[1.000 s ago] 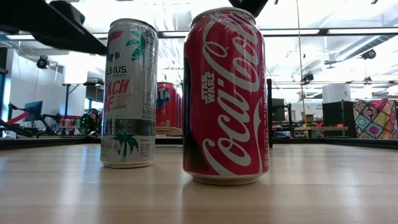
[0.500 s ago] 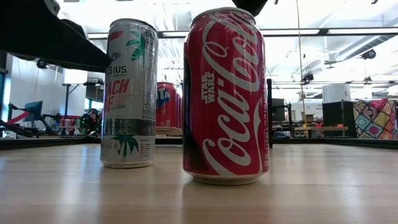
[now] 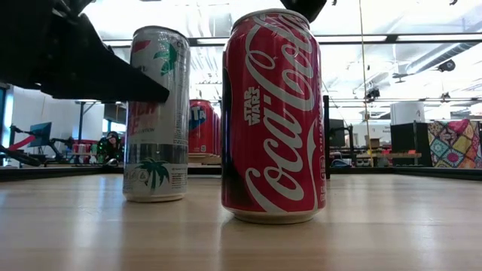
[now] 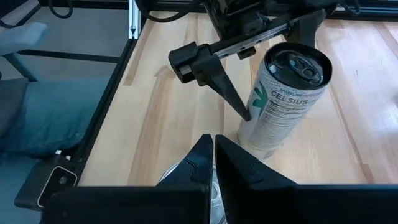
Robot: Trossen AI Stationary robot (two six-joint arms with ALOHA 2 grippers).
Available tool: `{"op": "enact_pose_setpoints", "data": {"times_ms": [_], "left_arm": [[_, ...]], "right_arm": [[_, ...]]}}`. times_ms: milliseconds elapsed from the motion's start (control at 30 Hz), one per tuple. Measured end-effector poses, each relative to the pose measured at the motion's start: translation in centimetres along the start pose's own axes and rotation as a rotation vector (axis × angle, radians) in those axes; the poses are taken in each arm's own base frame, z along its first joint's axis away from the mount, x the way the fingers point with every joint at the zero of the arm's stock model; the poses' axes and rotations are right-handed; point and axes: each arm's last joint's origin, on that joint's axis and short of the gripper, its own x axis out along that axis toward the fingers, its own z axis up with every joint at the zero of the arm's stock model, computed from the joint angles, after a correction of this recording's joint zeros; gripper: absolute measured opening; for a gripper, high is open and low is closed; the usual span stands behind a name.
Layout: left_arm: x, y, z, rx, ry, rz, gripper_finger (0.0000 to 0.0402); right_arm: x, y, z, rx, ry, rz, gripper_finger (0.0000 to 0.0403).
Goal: Place canned beverage on shelf
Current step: Put the white soda can on the shelf aligned with the other white soda cans
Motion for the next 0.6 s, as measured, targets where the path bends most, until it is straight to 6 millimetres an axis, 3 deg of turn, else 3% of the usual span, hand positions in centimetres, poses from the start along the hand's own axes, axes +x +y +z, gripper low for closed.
{"op": "enact_pose_setpoints", "data": {"times_ms": [300, 600], "left_arm": [[-0.1, 0.1, 0.4, -0.004, -0.007, 0.000, 0.0238], [-1.0, 0.5, 2.0, 0.004, -0.031, -0.034, 0.0231]], "right_arm": [[0.1, 0.0, -0.1, -0.024, -0.009, 0.000, 0.0009], [0.1, -0.1, 0.0, -0.072, -0.033, -0.025, 0.0009]]}}
